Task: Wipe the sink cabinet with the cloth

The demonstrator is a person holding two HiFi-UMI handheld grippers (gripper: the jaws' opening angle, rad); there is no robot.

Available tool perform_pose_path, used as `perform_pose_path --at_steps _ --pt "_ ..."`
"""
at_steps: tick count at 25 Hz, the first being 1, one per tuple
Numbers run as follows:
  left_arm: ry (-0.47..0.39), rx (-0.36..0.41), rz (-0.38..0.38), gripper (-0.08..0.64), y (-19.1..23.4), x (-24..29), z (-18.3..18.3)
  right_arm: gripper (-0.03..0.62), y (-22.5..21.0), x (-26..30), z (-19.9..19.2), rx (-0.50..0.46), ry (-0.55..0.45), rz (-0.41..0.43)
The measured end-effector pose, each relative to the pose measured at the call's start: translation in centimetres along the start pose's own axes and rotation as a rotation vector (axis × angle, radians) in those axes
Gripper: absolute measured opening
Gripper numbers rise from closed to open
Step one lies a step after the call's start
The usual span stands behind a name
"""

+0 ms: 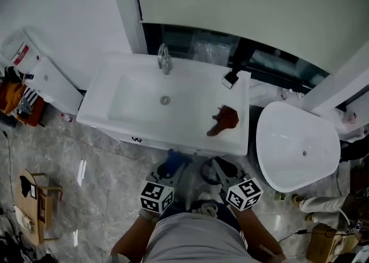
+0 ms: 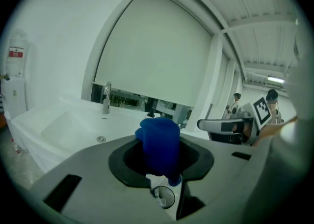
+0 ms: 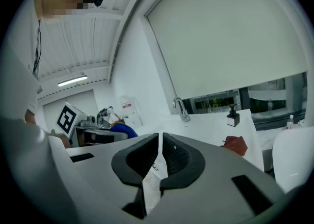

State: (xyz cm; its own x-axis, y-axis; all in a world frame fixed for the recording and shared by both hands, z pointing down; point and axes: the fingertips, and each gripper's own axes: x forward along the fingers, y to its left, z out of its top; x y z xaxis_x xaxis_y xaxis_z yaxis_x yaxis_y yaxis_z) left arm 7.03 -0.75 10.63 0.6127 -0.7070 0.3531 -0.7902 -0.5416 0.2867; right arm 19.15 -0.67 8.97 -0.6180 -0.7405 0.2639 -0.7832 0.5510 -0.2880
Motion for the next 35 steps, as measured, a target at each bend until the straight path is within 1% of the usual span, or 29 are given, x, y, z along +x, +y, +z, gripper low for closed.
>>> perform_pose_path --at_steps 4,8,15,22,27,35 --pt "-0.055 0.03 -0.012 0.112 -1.2 0.4 3.3 0.037 -0.4 -0.7 2.4 -0.011 -0.042 0.024" --pt "-0.091 0.055 -0.015 0.112 -2.1 -0.2 5.7 0.037 -0.5 -1.7 4.1 -0.019 -0.077 0.032" --pt "-0.158 0.055 -0.015 0.112 -2.3 -1.7 8.9 0.037 -0.4 -3.0 6.6 -0.039 -0.136 0.038" --pt "-0.2 0.055 -0.007 0.112 -2.2 -3.3 10.5 0.037 0.4 -4.0 9.3 -0.083 -0.191 0.044" --pt "-0.22 0.056 0.003 0.112 -2.1 -3.6 10.9 0.037 1.1 -4.3 9.8 -0.125 -0.203 0.056" --pt "-0.224 0.064 -0.006 0.112 -2.4 -3.1 11.1 0.037 1.1 -4.2 10.0 -0.119 -0.212 0.056"
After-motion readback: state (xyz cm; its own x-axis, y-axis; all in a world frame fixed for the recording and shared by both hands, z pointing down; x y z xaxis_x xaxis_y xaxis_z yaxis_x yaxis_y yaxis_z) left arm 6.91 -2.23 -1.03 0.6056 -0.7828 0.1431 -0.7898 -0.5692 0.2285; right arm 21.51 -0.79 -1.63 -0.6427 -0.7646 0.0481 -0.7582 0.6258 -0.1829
